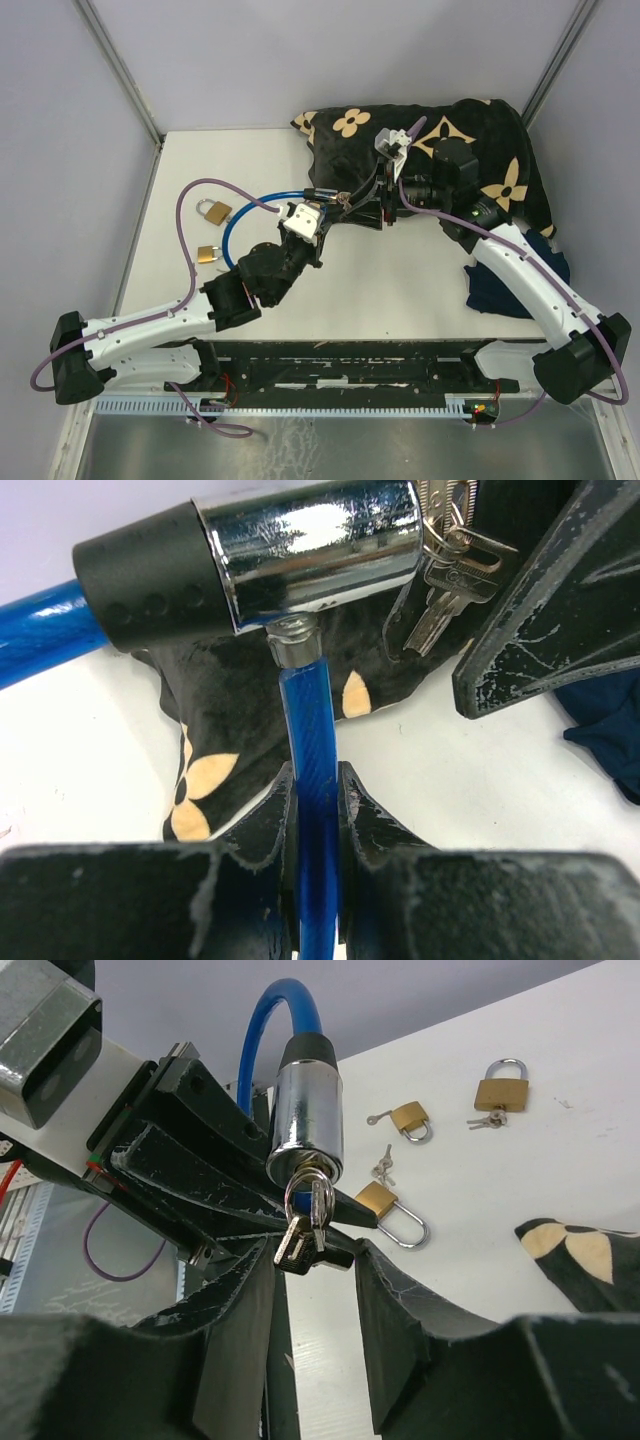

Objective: Lock with the key
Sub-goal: Lock the lock.

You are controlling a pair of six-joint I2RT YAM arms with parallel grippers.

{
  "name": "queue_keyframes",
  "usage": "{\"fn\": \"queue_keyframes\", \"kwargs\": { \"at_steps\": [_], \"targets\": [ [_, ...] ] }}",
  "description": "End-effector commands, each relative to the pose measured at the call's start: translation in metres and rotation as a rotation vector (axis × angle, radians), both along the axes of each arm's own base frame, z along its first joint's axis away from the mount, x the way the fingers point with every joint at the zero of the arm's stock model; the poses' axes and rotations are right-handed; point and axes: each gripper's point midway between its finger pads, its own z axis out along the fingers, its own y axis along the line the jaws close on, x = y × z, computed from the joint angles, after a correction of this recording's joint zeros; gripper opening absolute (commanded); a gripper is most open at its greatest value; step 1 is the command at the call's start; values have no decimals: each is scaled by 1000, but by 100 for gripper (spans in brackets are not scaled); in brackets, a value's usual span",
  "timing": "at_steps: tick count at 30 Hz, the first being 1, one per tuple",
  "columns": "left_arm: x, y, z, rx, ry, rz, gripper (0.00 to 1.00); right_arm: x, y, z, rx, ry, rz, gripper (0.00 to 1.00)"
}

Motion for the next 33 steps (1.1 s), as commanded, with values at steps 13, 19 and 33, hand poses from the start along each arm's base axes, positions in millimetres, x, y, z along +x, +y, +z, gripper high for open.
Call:
{"fn": "queue_keyframes", "kwargs": {
  "at_steps": [13,19,33],
  "targets": [
    [6,4,47,-141,-43,60,3,-8,5,26,85,-15,36,12],
    [10,7,42,-89,-56,93,3,-11,6,30,102,88,36,2],
    [14,10,35,-44,-69,117,3,6,6,42,244,424,-41,2]
  ]
}}
